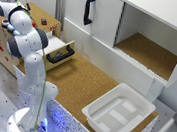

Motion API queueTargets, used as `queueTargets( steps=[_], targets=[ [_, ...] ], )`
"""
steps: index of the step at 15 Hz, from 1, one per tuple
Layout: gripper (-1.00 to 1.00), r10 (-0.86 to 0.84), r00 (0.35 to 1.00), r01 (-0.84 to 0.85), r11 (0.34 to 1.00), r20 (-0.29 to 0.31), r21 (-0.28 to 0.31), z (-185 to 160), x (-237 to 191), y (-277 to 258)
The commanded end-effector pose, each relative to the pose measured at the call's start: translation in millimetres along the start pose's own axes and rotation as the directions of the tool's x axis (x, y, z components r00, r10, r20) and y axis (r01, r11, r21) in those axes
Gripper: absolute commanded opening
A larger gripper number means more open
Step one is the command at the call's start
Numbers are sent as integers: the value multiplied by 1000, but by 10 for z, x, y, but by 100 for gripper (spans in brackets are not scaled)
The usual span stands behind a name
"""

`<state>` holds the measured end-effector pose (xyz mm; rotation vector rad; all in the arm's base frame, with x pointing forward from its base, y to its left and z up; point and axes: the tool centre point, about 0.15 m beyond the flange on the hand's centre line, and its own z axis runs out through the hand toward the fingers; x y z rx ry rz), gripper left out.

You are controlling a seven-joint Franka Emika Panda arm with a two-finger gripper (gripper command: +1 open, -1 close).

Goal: Turn on the red light

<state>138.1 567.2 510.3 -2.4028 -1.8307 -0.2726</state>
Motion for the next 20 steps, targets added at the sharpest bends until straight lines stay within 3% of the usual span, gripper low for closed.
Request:
queueTargets(
  steps=[1, 8, 20],
  targets=[
    [-100, 14, 978, 14, 991, 208, -131, -63, 565, -143],
    [-100, 23, 974, 6, 992, 227, -125, -25, 501, -137],
    [-100, 63, 964, -35, 993, 257, -113, 452, 653, 69]
  ],
)
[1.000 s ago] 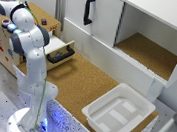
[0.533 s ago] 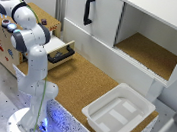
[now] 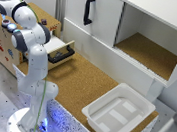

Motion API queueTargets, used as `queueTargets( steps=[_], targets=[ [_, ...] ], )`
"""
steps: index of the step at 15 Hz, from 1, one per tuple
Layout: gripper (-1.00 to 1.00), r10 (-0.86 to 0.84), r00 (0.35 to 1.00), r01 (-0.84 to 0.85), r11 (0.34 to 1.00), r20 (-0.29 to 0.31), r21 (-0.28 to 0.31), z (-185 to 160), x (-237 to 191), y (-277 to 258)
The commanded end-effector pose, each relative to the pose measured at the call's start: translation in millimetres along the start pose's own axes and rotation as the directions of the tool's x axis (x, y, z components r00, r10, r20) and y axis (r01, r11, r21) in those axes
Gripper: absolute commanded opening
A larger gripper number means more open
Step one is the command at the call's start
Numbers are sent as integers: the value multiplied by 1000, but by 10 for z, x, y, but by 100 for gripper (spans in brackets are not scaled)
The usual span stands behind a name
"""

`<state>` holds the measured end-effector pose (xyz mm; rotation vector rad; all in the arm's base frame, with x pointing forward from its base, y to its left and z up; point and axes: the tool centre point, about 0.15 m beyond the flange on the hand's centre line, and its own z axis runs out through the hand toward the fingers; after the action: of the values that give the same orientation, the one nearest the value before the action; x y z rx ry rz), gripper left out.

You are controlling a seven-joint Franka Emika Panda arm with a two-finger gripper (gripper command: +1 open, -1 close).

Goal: Turn on the red light

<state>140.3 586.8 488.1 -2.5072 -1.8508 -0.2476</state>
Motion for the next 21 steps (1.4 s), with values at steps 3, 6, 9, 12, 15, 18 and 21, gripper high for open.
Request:
queueTargets(
  steps=[3, 6, 9, 12, 15, 18, 21],
  targets=[
    [-100, 36, 981, -28, 999, 190, -40, 239, 576, 128],
    [-100, 35, 979, -28, 999, 200, -38, 296, 610, 141],
    [-100, 34, 974, -26, 999, 225, -40, 414, 579, 127],
    [-100, 21, 968, -15, 1000, 251, -27, 548, 483, 27],
    [-100, 25, 968, -18, 999, 248, -29, 512, 450, 8],
    [-100, 33, 974, -24, 999, 222, -44, 304, 450, 29],
    [-100, 49, 977, -34, 997, 208, -76, 14, 476, 54]
  ],
)
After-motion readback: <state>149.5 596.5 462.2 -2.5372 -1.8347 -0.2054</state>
